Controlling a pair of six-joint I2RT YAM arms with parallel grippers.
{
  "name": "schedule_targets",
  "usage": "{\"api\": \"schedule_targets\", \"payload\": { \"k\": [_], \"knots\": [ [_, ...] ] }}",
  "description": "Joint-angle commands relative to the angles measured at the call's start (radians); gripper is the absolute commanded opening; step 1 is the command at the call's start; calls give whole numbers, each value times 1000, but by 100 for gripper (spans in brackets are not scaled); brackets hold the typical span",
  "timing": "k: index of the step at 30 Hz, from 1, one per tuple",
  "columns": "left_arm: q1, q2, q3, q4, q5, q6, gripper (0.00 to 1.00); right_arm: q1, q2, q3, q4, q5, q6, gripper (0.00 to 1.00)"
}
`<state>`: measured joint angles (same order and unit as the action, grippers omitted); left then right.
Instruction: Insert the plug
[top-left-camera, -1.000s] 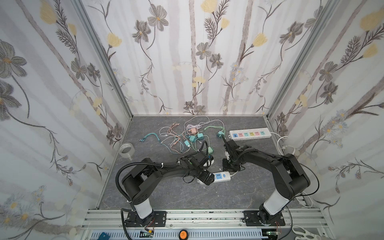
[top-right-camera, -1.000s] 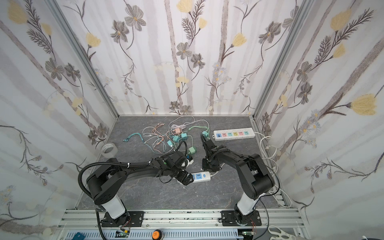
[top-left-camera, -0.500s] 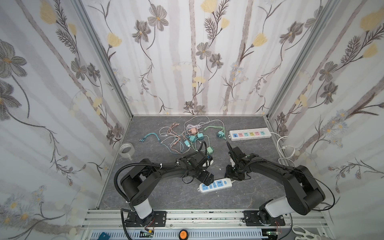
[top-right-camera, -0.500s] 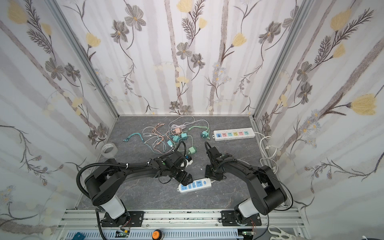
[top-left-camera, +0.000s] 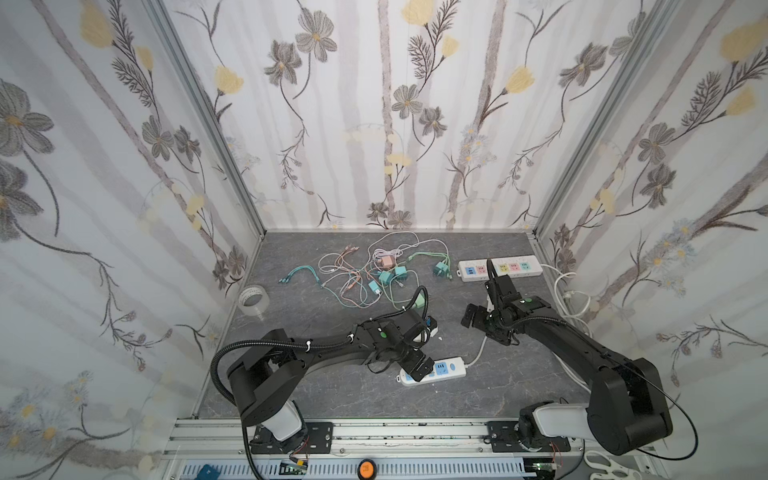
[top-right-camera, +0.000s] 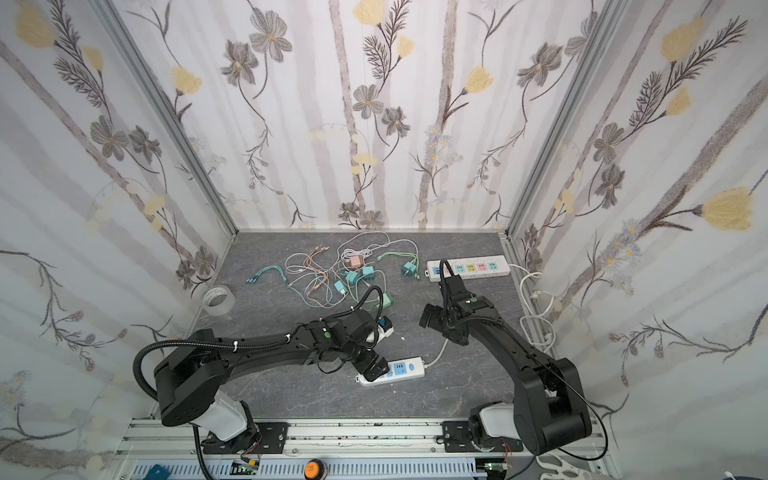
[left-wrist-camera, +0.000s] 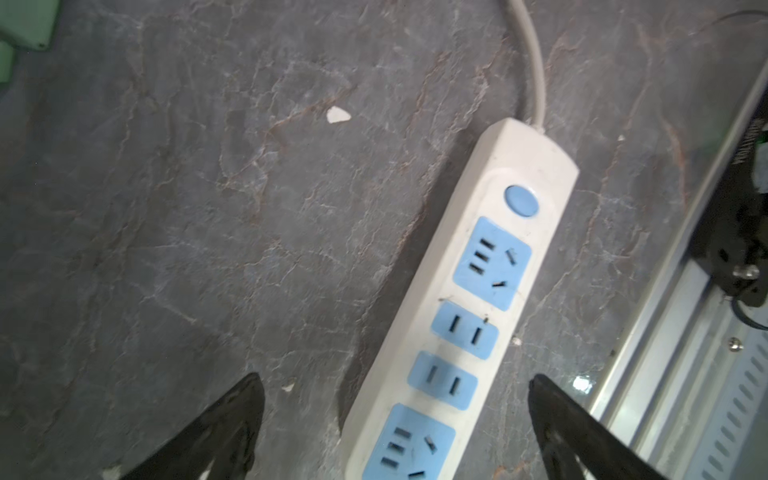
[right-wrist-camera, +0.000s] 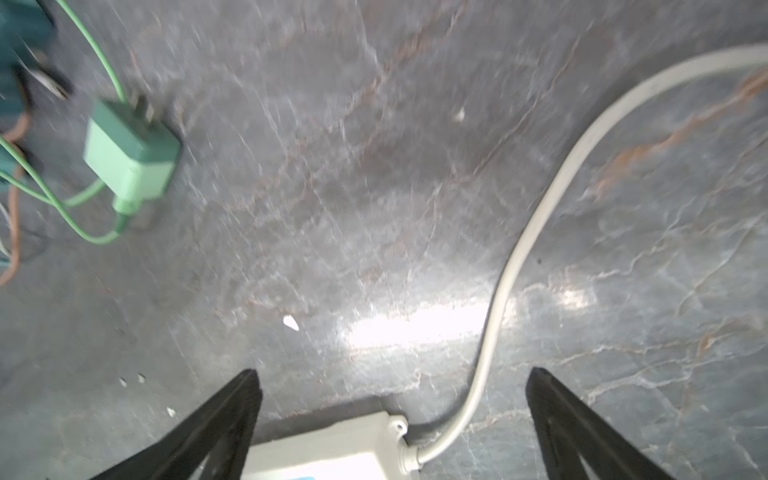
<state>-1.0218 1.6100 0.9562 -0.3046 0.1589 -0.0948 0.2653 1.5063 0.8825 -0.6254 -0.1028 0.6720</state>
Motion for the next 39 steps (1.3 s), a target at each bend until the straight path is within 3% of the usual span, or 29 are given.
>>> {"api": "schedule_targets", "payload": {
  "k": [1,11,17,23,31,39],
  "knots": [
    [-20,24,35,-74,-70,53,100,-74,36,76,82,-25,-21,99],
    [-90,92,142,-220,-34,162,100,-258,418,461,138,-64,-88,99],
    [-90,109,166,-252,-43,166,100,-293,659,759,59,-138,-105,98],
    [-90,132,170,-251,-76,166,100,-300,814,952,27,-193,-61,97],
    [-88,149,160,-242,-107,155,100,-299,893,994,72,-303,79,98],
    [-69,112,127,-223,-115,140,100,-292,908,963,75,-271,133,98]
  ]
}}
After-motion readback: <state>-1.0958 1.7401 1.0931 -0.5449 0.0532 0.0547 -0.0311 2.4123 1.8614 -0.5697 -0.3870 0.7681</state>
